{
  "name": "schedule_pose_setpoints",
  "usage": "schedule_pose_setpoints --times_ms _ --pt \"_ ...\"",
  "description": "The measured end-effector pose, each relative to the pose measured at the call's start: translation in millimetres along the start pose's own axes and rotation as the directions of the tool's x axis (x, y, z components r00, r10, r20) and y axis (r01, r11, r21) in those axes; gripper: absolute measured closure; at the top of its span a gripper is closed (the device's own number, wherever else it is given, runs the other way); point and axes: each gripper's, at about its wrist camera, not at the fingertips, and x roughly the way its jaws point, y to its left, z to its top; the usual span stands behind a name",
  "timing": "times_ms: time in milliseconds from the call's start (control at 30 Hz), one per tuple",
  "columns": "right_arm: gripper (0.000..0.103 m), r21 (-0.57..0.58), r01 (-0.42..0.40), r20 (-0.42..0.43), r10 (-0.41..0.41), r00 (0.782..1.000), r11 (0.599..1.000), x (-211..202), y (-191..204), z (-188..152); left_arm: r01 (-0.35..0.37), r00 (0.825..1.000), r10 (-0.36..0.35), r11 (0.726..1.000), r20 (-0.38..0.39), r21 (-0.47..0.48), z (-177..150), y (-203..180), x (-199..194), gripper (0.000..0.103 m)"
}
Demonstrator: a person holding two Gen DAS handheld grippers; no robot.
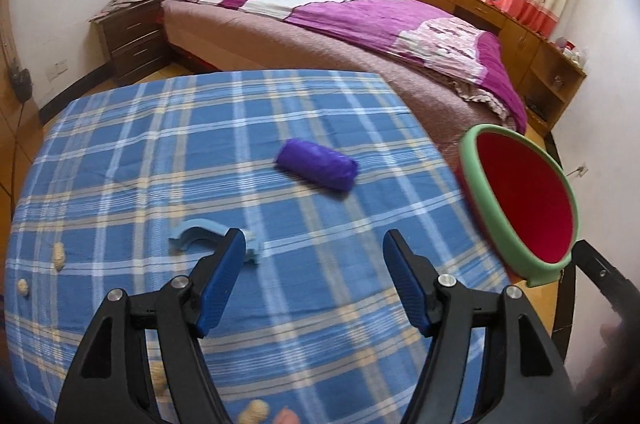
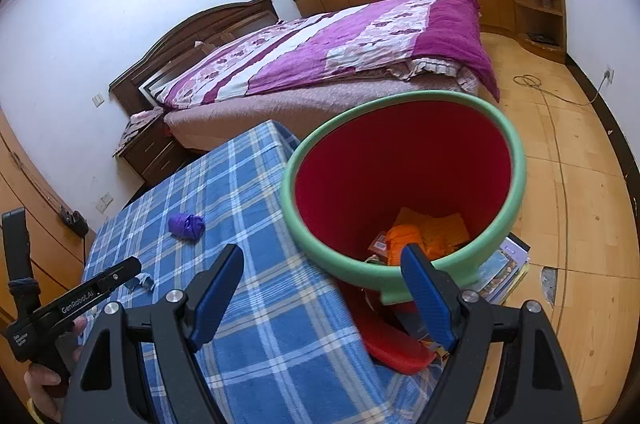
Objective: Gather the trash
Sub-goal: 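Move both open grippers back over the table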
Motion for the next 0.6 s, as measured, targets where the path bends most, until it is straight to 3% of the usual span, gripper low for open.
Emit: schedule_pose_setpoints --times_ms 133,300,600 --pt "0.02 -0.009 -0.007 -0.009 0.007 1.0 1.0 4 8 -3 -0.03 1.0 0.03 1.0 0.003 -0.005 -2 18 1 0.031" --pt "0.02 -0.031 -0.017 -0.026 0.017 1.0 0.999 12 21 -6 -0.058 0.998 0.058 0.998 -0.02 0.0 -5 36 10 0.023" --pt "0.02 -0.064 -0.025 -0.067 0.02 0.998 0.998 28 38 -12 -0.071 0.995 0.073 0.997 -0.07 0.029 -10 45 35 0.02"
